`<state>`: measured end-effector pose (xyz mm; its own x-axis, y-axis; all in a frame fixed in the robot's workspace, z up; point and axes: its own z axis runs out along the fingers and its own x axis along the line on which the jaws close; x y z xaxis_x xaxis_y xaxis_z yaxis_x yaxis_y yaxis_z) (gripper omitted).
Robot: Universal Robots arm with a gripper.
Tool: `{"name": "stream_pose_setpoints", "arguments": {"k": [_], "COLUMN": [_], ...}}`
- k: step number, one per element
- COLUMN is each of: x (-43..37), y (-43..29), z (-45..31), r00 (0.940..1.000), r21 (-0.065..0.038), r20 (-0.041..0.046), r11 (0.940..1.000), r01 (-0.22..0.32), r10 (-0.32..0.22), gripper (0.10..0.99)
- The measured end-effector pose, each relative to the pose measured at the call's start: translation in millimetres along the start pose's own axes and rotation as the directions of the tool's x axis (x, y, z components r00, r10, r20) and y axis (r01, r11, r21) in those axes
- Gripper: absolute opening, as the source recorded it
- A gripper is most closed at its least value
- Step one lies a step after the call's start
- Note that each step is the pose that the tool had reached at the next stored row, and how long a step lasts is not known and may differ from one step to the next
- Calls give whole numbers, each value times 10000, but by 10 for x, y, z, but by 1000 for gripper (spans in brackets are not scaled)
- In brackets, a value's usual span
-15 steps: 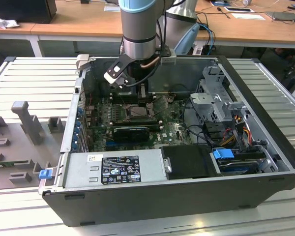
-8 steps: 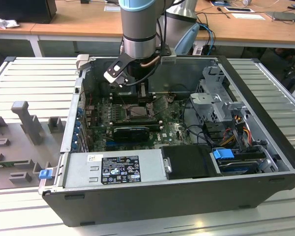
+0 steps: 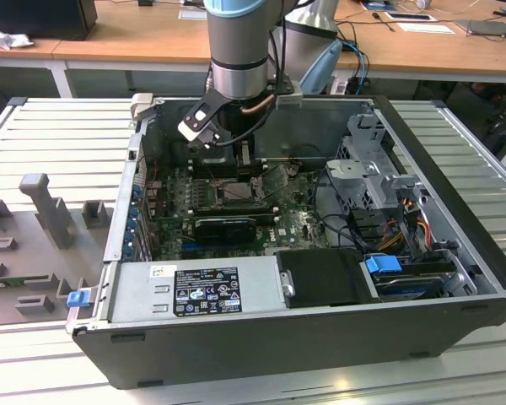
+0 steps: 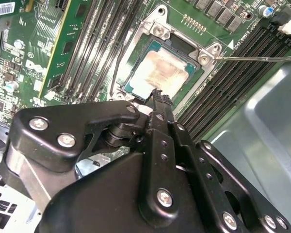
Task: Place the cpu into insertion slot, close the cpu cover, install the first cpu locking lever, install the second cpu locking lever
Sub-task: 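Close the cpu cover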
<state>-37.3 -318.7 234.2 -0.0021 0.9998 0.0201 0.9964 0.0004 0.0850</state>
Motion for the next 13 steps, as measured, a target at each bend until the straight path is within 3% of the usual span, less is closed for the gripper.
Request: {"name": "stream_pose_setpoints", "arguments": {"k": [13], "x": [5], "y": [19], "z": [-46], "r00": [10000], "r21": [1], "r20": [5], "r11": [10000], "r01": [-1], "r10": [1], "gripper": [106]}}
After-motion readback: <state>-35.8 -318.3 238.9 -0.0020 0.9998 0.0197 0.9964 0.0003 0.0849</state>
